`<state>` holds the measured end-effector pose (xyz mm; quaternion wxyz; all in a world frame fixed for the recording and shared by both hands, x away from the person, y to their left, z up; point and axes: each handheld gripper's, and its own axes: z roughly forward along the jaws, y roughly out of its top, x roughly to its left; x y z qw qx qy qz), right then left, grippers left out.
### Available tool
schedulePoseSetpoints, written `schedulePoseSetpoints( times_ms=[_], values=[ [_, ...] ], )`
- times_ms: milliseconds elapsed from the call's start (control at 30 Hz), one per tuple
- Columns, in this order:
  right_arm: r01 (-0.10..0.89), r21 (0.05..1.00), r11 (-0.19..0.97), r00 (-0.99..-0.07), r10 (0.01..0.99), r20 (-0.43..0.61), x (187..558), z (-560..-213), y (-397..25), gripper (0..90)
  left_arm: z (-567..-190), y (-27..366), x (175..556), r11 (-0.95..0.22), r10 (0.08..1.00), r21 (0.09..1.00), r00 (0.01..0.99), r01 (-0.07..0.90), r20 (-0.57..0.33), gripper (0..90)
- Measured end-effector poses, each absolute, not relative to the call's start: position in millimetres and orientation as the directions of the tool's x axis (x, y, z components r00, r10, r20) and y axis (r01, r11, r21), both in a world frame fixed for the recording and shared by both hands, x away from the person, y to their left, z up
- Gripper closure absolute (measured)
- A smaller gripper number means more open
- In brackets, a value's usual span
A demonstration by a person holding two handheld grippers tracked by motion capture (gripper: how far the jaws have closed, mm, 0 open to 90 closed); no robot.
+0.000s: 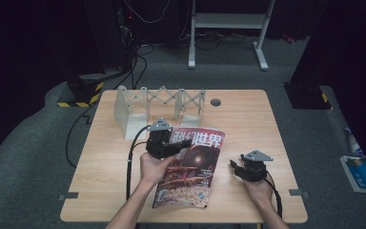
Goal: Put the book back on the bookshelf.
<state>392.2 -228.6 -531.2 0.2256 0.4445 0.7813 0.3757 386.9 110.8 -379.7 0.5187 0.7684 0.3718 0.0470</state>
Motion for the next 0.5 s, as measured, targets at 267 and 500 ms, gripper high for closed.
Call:
schedulePoseSetpoints(
  times_ms=[267, 500],
  values=[
    [0.525, 0.788, 0.322, -0.503, 0.864, -0.019, 392.2, -531.3, -228.5, 45.4, -369.0, 108.4, 387.9, -0.207, 0.619, 0.836, 0.730, 0.508, -0.290, 83.9],
    [0.524, 0.788, 0.322, -0.503, 0.864, -0.019, 392.3, -531.3, -228.5, 45.3, -360.3, 107.0, 389.4, -0.221, 0.618, 0.841, 0.738, 0.495, -0.272, 83.9]
  ],
)
